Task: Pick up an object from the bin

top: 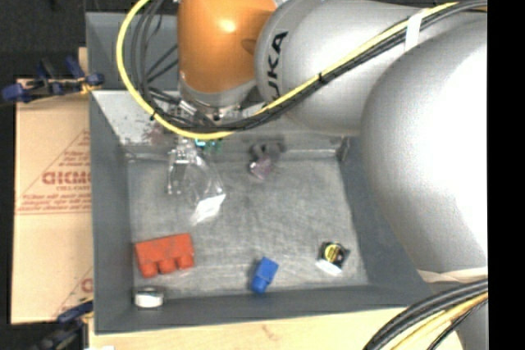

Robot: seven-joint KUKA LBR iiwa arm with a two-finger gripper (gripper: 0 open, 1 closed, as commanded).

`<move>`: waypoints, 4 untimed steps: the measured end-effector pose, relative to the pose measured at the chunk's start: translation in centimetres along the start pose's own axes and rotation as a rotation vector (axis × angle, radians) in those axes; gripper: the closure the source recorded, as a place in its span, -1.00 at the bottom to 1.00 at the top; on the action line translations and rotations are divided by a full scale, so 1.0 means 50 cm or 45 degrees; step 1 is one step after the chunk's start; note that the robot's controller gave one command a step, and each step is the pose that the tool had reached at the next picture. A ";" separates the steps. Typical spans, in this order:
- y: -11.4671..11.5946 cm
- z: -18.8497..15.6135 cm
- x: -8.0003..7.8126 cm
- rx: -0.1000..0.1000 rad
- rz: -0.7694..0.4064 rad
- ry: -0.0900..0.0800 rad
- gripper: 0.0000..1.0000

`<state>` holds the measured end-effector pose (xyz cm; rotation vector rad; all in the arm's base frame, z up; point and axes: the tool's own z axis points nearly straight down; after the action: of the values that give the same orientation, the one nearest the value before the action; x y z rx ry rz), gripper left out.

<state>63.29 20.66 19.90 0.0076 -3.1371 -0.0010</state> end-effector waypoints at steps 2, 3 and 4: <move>-0.067 0.163 0.075 0.001 -0.264 -0.007 -1.00; -0.093 0.207 0.199 0.003 -0.403 -0.001 -1.00; 0.012 0.254 0.230 -0.003 -0.188 -0.015 -1.00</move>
Offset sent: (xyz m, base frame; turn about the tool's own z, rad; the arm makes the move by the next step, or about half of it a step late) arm 0.0160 -0.0490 -0.0748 -0.0231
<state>51.71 21.21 7.26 0.2398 -3.1396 -0.0046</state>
